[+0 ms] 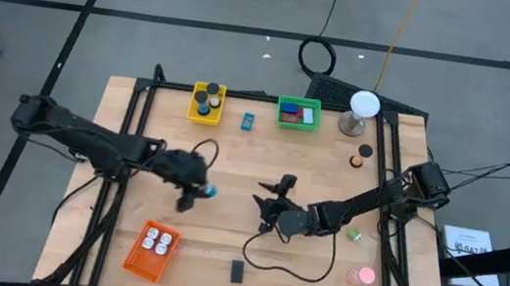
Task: Pick & Place Office items
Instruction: Put the blue charger adapter into the orange bin
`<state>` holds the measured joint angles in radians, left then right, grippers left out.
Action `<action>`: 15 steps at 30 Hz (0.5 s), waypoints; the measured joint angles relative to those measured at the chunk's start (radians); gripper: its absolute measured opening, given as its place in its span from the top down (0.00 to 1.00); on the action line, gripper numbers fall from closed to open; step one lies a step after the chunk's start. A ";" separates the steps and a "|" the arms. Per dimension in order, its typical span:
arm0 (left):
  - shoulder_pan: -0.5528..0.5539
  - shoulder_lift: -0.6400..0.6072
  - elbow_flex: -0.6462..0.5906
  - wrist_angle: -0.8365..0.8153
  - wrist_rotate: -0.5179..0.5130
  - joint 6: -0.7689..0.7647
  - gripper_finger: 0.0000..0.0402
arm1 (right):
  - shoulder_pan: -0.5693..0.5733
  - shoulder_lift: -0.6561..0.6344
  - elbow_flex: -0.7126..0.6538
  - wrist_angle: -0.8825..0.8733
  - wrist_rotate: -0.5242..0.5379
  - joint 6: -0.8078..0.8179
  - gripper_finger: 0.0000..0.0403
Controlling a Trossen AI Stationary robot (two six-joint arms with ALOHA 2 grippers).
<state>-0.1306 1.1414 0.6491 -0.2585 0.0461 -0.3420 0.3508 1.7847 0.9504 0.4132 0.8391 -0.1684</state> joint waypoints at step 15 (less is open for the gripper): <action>-0.522 -0.064 0.198 -0.545 -0.192 -0.221 0.65 | 0.008 -0.008 0.000 -0.147 -0.005 0.087 0.95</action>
<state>-0.6526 1.0774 0.8466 -0.8039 -0.1459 -0.5635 0.3583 1.7763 0.9501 0.2659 0.8337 -0.0813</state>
